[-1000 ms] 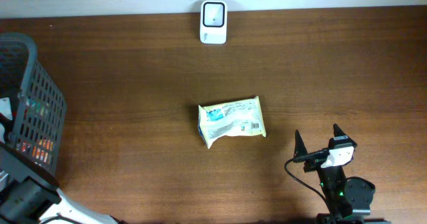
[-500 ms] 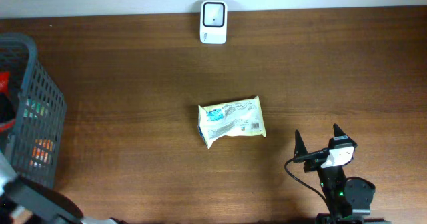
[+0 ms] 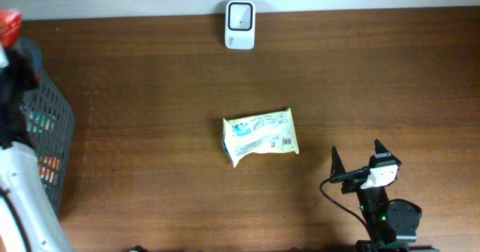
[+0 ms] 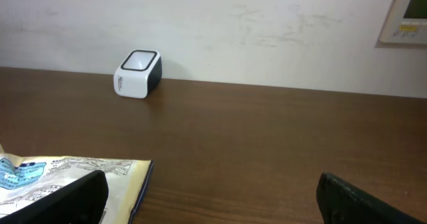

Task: Scan the item barcode
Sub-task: 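Reach into the basket and grasp the red chip bag with left gripper, then place the red bag left of the white bag and release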

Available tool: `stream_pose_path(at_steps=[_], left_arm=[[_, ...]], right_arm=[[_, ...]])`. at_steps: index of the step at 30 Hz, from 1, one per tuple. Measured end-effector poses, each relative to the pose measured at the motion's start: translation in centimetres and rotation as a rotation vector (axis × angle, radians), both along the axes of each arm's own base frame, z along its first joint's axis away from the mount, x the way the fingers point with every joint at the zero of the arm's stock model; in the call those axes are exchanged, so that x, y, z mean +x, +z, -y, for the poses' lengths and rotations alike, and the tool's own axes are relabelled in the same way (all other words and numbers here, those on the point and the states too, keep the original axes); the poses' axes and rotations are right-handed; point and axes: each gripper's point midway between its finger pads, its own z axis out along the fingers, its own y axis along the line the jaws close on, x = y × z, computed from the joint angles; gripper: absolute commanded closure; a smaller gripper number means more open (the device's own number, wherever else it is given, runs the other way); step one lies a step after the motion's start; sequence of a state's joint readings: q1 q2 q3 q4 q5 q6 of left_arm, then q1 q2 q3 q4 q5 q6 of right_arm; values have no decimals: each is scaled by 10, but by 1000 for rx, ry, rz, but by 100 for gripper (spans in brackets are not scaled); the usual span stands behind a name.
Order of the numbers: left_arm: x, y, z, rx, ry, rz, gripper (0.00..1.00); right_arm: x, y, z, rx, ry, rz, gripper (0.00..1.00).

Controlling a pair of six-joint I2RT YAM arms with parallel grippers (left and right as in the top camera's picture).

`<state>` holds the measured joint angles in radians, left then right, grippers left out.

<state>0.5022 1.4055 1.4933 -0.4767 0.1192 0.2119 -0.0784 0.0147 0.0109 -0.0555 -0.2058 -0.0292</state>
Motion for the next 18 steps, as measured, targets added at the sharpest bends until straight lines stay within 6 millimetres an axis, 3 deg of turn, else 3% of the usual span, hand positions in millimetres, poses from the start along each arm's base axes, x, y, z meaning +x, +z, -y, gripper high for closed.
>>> stream_pose_path(at_steps=[4, 6, 9, 13, 18], left_arm=[[7, 27, 49, 39, -81, 41, 100], [5, 25, 72, 31, -124, 11, 100], [2, 2, 115, -12, -213, -89, 100], [4, -49, 171, -66, -322, -278, 100], [10, -115, 211, -149, -364, -494, 100]], right_arm=[[0, 0, 0, 0, 0, 0, 1], [0, 0, 0, 0, 0, 0, 1], [0, 0, 0, 0, 0, 0, 1], [0, 0, 0, 0, 0, 0, 1], [0, 0, 0, 0, 0, 0, 1]])
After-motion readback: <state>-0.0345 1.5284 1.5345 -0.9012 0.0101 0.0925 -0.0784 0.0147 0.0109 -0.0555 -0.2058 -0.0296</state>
